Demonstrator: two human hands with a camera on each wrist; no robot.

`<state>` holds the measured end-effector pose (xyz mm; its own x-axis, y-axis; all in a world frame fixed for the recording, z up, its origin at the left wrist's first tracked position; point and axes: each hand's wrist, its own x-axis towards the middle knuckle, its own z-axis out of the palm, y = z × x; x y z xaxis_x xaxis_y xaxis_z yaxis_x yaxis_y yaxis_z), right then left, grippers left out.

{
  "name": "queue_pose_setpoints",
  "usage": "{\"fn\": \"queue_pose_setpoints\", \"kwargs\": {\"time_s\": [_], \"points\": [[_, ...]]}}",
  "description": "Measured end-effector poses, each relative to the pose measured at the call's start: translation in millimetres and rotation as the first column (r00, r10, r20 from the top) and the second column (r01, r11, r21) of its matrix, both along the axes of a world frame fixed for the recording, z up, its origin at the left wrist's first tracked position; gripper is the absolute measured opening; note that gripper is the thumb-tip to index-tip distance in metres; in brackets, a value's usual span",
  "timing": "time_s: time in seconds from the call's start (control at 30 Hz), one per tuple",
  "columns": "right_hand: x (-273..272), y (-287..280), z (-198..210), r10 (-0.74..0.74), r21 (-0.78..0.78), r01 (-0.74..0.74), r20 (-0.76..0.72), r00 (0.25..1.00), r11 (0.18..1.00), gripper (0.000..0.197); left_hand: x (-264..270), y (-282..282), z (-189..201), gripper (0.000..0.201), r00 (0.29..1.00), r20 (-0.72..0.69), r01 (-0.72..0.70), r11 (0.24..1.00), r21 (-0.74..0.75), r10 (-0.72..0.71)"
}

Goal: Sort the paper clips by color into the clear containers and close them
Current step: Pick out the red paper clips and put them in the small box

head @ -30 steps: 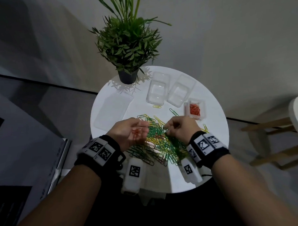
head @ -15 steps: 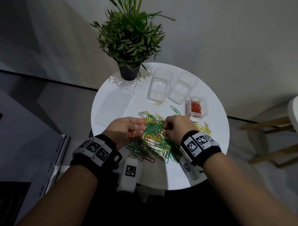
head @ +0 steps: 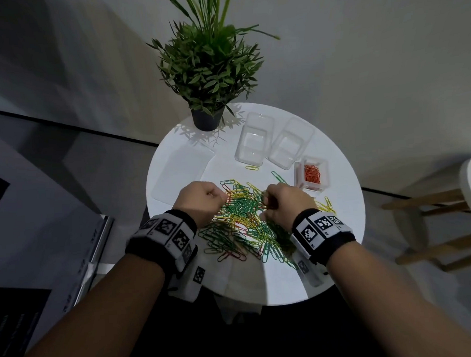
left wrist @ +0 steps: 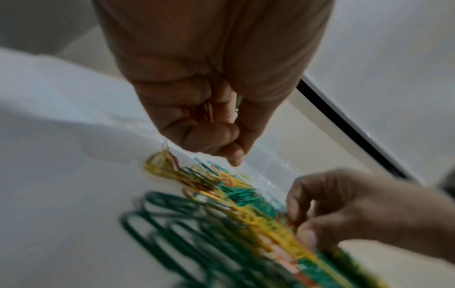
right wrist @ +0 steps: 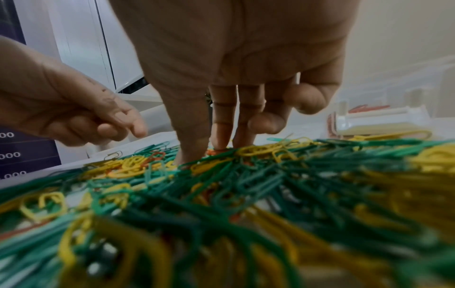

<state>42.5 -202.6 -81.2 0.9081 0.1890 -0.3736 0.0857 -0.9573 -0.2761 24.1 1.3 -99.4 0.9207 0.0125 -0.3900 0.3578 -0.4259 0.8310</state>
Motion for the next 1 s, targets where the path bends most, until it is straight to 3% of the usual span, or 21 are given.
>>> {"fn": "queue_pose_setpoints", "kwargs": {"time_s": [0.1, 0.2, 0.3, 0.4, 0.47, 0.53, 0.6, 0.7, 0.83, 0.93, 1.0], "points": [[2.4, 4.9, -2.2, -0.003, -0.013, 0.004, 0.042, 0.999, 1.0, 0.016, 9.3, -0.2, 5.4, 0.016, 0.994, 0.084, 0.047, 0.976, 0.213, -0.066], [4.5, 9.2, -1.4, 0.033, -0.052, -0.031, 0.035, 0.999, 0.998, 0.006, 19.2, -1.7, 10.1, 0.017, 0.99, 0.055, 0.104, 0.94, 0.324, -0.128], [4.1, 9.4, 0.7, 0.04, -0.05, -0.039, 0.028, 0.999, 0.998, 0.008, 26.6, -3.8, 9.6, 0.016, 0.981, 0.043, 0.153, 0.897, 0.415, -0.187], [4.6, 3.0, 2.8, -0.031, 0.045, 0.03, 0.022, 0.999, 0.999, 0.014, 30.8, -9.9, 8.6, 0.013, 0.973, -0.009, 0.207, 0.86, 0.466, -0.229], [4.9, -3.6, 4.3, -0.14, 0.193, 0.14, -0.016, 0.99, 0.971, 0.015, 32.4, -15.6, 8.4, 0.021, 0.964, -0.051, 0.251, 0.824, 0.507, -0.262], [4.1, -10.4, 7.6, -0.281, 0.394, 0.292, -0.087, 0.956, 0.872, 0.014, 35.8, -20.0, 7.5, 0.022, 0.952, -0.054, 0.278, 0.784, 0.555, -0.3], [2.2, -15.8, 14.7, -0.376, 0.585, 0.426, -0.213, 0.902, 0.69, 0.017, 39.4, -22.2, 8.0, 0.014, 0.948, -0.05, 0.287, 0.774, 0.564, -0.315], [-1.7, -24.1, 27.2, -0.369, 0.702, 0.564, -0.432, 0.823, 0.435, 0.014, 42.3, -20.5, 6.7, 0.011, 0.956, -0.053, 0.275, 0.82, 0.503, -0.288], [-6.2, -36.5, 32.3, -0.274, 0.714, 0.662, -0.605, 0.747, 0.23, 0.014, 38.8, -12.9, 10.1, 0.01, 0.977, -0.073, 0.214, 0.954, 0.209, -0.203], [-9.0, -42.4, 34.0, -0.229, 0.718, 0.685, -0.651, 0.724, 0.125, 0.015, 36.8, -18.7, 24.1, 0.01, 0.978, -0.05, 0.204, 0.979, 0.026, -0.203], [-10.2, -47.1, 38.0, -0.205, 0.717, 0.694, -0.67, 0.714, 0.074, 0.013, 34.8, -31.8, 36.6, 0.008, 0.974, -0.072, 0.199, 0.963, -0.182, -0.214]]}}
